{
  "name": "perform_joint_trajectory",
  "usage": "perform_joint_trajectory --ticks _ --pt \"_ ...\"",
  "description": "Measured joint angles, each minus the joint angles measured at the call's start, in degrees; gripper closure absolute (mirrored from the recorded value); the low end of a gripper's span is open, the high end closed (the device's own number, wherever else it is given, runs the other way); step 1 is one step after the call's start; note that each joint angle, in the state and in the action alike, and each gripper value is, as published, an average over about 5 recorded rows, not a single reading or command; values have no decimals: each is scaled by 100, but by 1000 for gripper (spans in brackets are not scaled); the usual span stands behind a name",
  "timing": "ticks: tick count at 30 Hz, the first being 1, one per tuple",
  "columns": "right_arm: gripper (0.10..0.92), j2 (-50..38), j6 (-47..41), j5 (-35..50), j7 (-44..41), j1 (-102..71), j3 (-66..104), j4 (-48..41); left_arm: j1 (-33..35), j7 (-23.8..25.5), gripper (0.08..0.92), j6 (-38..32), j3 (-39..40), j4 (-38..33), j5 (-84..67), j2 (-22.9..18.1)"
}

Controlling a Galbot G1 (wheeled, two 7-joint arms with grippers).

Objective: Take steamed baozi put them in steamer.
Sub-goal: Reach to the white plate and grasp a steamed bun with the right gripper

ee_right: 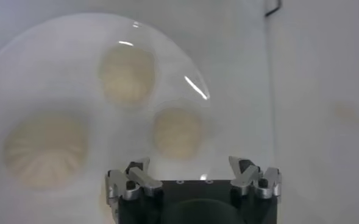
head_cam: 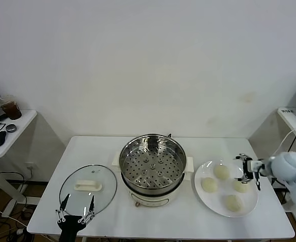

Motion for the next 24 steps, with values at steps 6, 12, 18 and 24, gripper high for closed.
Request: perform_joint_trajectory --ticks 6,12,18,24 --pt "203 156 -174 155 -228 915 -1059 -555 -27 -19 177 -50 -77 61 -1 -5" --pt "203 422 -252 214 -285 1519 -1773 -1021 -81 -20 177 -65 -115 84 7 -9" --pt "203 720 -238 132 -345 1889 -2243 -1407 -119 -28 177 -63 -133 82 -11 -32" --pt "206 966 -173 -12 -378 2154 -2524 -1722 -150 -29 177 -62 -140 91 -13 -40"
